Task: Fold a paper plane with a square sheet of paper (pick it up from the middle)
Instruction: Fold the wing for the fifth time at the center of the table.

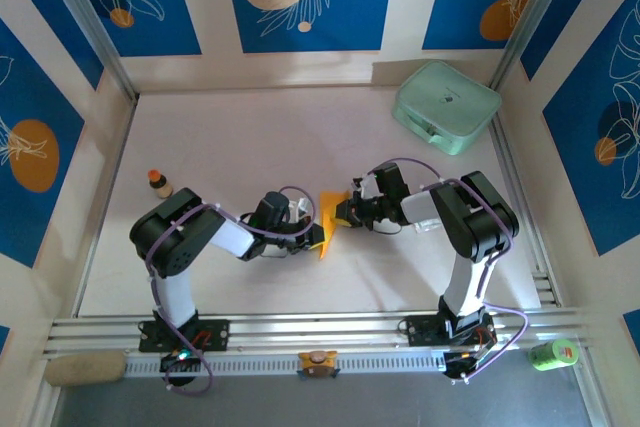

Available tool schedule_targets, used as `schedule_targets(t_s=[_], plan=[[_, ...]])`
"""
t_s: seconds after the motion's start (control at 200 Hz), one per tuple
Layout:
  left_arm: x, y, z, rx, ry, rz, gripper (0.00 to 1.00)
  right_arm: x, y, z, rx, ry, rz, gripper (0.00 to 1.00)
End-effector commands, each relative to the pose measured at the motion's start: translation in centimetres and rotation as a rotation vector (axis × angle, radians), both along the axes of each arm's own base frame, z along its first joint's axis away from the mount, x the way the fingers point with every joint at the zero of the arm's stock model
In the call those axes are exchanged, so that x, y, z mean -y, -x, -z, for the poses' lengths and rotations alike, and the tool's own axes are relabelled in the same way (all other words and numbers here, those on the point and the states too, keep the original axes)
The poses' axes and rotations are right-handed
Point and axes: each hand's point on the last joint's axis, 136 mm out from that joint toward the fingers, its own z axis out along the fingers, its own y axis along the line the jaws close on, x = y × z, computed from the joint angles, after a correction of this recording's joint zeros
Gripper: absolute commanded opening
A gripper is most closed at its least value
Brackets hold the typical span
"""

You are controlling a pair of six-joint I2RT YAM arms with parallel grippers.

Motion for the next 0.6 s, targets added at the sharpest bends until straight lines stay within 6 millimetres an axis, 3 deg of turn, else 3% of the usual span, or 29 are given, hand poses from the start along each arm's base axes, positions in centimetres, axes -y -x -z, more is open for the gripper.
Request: schedule_targets(t_s=[0.0, 0.265, 0.42, 0.595], plan=[[-2.6, -0.1, 3.1, -0.071, -0.106, -0.08, 0.0, -0.3, -0.1, 0.1, -0.013, -0.004, -0.012, 0.06], [-2.8, -0.1, 3.3, -0.078, -0.114, -0.084, 0.0, -0.5, -0.2, 0.6, -0.026, 0.016, -0.014, 0.06], [-2.7, -0.1, 3.1, -0.068, -0.1, -0.083, 0.0, 0.3, -0.6, -0.3, -0.003, 0.025, 0.022, 0.06], [-1.0, 0.1, 1.6, -0.032, -0.006, 0.024, 0.0, 1.5, -0.3, -1.4, 0.016, 0.028, 0.036, 0.06]])
